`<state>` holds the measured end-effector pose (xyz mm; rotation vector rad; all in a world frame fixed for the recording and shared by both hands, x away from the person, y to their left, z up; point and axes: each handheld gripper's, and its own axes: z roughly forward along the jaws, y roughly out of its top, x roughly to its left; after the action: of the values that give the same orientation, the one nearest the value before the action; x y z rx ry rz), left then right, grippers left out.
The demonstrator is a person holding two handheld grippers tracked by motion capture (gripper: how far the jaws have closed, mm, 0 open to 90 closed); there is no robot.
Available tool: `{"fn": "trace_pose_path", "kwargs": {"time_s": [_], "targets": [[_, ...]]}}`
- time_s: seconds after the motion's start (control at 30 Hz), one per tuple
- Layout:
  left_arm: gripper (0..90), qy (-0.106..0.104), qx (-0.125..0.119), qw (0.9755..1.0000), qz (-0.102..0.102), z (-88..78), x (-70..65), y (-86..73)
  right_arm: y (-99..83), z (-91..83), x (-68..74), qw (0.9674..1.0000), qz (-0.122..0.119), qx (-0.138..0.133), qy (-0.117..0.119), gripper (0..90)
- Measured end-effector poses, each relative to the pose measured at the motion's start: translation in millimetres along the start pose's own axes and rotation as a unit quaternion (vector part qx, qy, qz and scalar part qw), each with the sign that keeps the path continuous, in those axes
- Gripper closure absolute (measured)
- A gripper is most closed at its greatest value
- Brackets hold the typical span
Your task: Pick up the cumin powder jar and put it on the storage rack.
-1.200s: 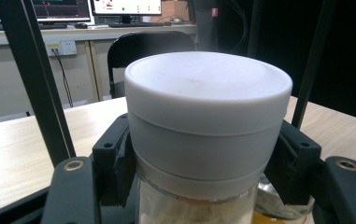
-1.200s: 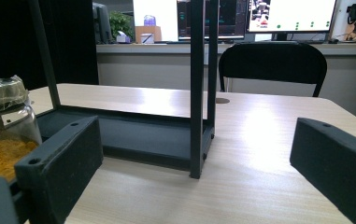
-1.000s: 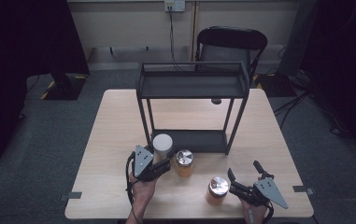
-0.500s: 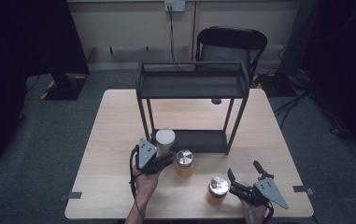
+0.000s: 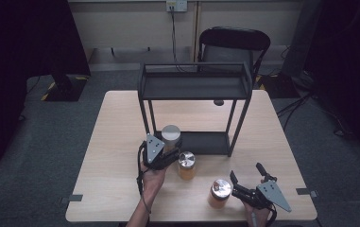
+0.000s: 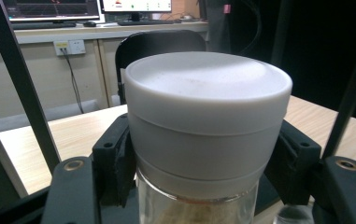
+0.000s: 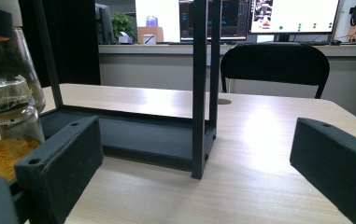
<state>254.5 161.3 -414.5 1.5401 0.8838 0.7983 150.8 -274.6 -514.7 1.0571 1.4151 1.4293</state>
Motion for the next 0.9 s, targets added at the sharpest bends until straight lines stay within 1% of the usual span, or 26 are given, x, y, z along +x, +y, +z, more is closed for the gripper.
{"fn": "trace_pose_path", "kwargs": {"time_s": [0.03, 0.13, 0.23, 0.37, 0.47, 0.57, 0.77, 0.83, 0.9], "targets": [[34.6, 0.002, 0.002, 1.0000, 0.002, 1.0, -0.1, 0.7, 0.0, 0.0, -0.1, 1.0000, 0.000, 0.000, 0.000, 1.8], [34.6, 0.006, -0.002, 1.0000, -0.004, 3.7, -0.6, -0.6, -0.1, -0.1, -0.2, 1.0000, 0.000, 0.000, 0.001, 1.7], [34.6, 0.015, -0.001, 0.9998, -0.009, 6.8, -4.1, -0.7, -0.2, -0.1, -0.2, 1.0000, 0.000, -0.001, 0.001, 1.8], [34.6, 0.029, 0.003, 0.9996, -0.006, 11.8, -10.1, -0.4, -0.3, -0.2, -0.5, 1.0000, 0.000, -0.001, 0.001, 1.7], [34.6, 0.042, 0.006, 0.9990, -0.011, 15.8, -14.4, -0.5, -0.1, -0.2, -0.3, 1.0000, -0.001, 0.000, 0.001, 1.7], [34.6, 0.048, 0.007, 0.9988, -0.011, 19.3, -16.4, -1.2, -0.2, -0.2, -0.8, 1.0000, 0.000, -0.001, 0.002, 1.7], [34.6, 0.054, 0.005, 0.9984, -0.015, 24.2, -16.2, -3.2, -0.2, -0.3, -1.0, 1.0000, 0.000, -0.001, 0.003, 1.7], [34.6, 0.057, 0.004, 0.9983, -0.012, 25.2, -16.0, -3.5, -0.3, -0.3, -1.0, 1.0000, 0.000, -0.001, 0.003, 1.7], [34.6, 0.059, 0.003, 0.9982, -0.013, 26.7, -16.0, -4.0, -0.1, -0.3, -1.2, 1.0000, 0.001, 0.000, 0.003, 1.7]]}}
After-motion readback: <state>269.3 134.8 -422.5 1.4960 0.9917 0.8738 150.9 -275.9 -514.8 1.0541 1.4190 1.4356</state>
